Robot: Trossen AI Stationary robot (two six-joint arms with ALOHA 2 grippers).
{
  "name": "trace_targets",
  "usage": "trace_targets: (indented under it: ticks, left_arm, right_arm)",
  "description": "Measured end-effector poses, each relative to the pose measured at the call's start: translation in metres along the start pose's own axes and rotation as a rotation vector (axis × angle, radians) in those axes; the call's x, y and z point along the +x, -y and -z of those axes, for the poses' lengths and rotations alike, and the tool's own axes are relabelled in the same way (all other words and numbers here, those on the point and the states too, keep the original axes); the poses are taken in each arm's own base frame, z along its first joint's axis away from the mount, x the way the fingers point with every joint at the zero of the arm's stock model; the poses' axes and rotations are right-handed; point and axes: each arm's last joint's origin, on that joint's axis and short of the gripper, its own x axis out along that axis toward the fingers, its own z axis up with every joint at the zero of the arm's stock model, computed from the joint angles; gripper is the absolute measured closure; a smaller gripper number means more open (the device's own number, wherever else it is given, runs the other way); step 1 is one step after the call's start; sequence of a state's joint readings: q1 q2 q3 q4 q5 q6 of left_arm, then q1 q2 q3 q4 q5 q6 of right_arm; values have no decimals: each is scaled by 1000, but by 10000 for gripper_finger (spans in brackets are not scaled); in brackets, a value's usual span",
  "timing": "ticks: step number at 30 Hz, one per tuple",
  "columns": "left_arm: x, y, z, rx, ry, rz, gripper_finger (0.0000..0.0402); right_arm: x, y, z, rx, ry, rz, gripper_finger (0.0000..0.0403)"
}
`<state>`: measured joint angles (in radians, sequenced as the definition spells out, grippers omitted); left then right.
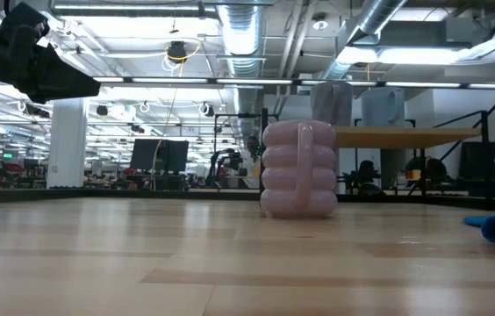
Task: Stack small to large cups/mugs on shelf
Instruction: Put the purple mug on the shelf
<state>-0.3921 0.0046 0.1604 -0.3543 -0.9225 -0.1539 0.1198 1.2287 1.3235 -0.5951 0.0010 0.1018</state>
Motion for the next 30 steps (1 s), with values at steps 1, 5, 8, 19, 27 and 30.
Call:
trace_targets:
  ticks: [1, 5, 8, 19, 27, 30]
  left_arm:
    - [0, 0, 0, 0, 0, 0, 217]
    - [0, 0, 0, 0, 0, 0, 217]
    - [0, 0, 0, 1, 0, 0, 217]
    - [0, 0, 0, 4, -3, -1, 217]
    - [0, 0, 0, 5, -4, 0, 217]
    - [0, 0, 0, 5, -4, 0, 217]
  right_arm:
    - [1, 1, 3, -1, -31, 7, 154]
    - [10, 9, 12, 13, -144, 40, 154]
    - [25, 16, 20, 39, -222, 68, 154]
    - [80, 49, 40, 94, -398, 158, 154]
    - [110, 56, 63, 104, -564, 169, 154]
    - [121, 54, 69, 100, -599, 162, 154]
